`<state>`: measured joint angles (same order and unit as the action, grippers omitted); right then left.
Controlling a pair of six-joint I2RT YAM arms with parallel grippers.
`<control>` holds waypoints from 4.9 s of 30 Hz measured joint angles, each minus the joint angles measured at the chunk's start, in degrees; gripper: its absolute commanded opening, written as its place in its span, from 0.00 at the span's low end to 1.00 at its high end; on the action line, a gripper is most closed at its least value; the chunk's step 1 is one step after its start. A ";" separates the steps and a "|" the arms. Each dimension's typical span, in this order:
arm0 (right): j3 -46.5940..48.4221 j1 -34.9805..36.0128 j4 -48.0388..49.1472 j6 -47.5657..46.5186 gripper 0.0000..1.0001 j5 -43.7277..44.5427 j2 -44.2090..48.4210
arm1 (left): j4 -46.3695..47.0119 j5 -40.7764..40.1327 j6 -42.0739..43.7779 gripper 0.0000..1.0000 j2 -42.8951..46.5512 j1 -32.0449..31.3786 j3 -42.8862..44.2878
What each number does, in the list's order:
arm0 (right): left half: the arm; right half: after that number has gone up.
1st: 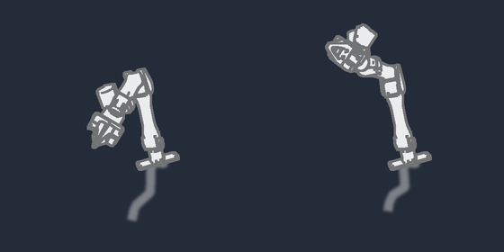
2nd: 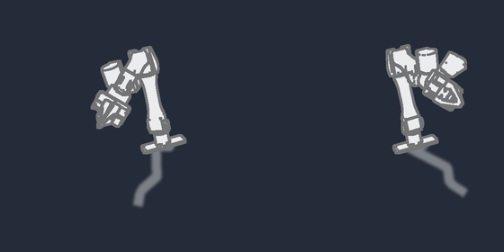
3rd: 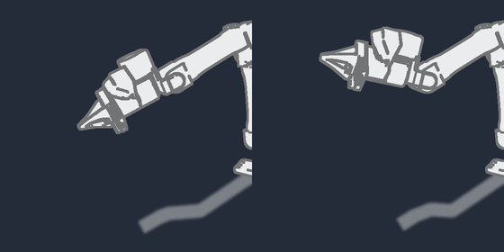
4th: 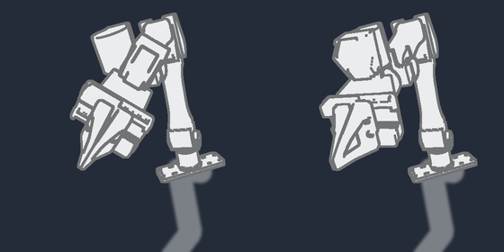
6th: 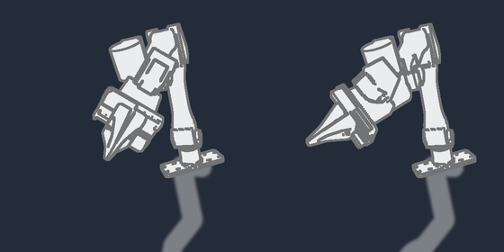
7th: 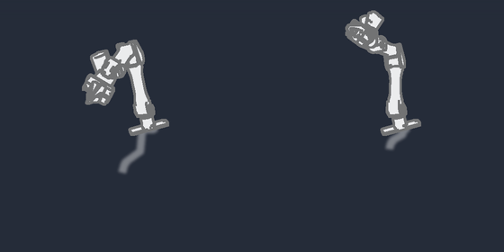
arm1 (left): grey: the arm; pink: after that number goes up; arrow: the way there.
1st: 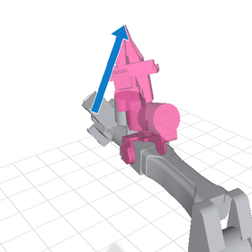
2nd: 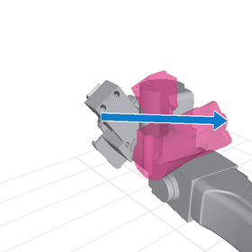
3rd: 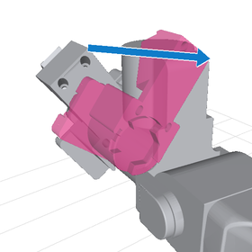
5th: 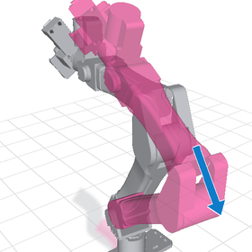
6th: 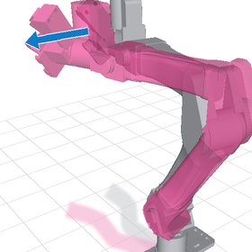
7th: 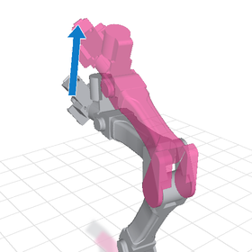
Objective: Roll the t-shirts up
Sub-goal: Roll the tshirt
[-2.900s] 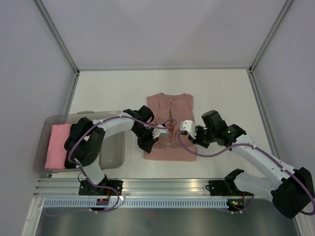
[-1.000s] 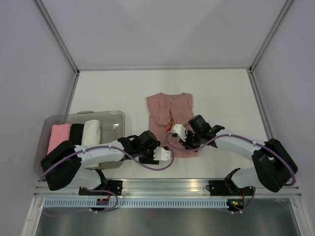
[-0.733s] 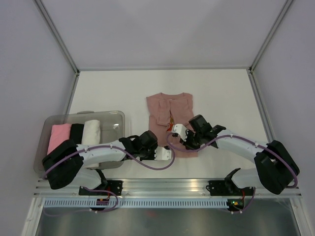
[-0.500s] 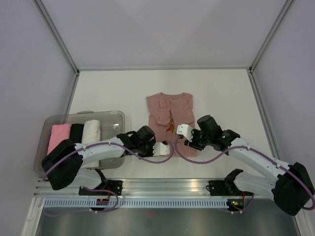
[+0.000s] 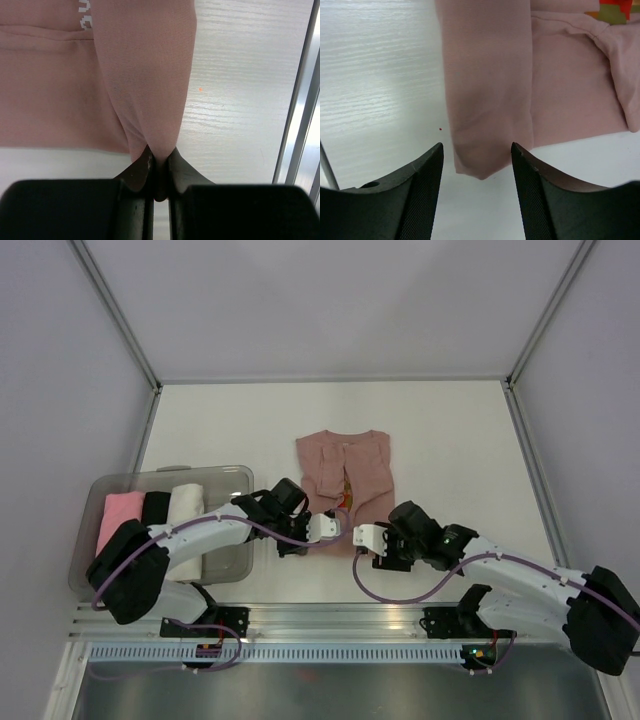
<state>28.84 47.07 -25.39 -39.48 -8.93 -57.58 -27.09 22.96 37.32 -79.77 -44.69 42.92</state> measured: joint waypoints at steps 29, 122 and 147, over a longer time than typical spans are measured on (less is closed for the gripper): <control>9.57 -8.72 -15.02 -4.28 0.00 -20.96 -13.68 | -18.82 13.33 6.91 0.17 -5.62 5.95 7.56; 16.74 -17.31 0.55 20.94 0.00 -20.79 -29.66 | -11.61 1.46 1.33 0.52 -12.85 9.92 19.39; 16.81 -19.34 4.46 31.23 0.00 -20.94 -29.42 | 7.32 -20.90 3.32 0.59 -1.51 -10.25 -3.34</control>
<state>45.65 27.73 -20.93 -8.25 -29.87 -87.00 -19.77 2.07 40.64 -81.28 -54.94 39.57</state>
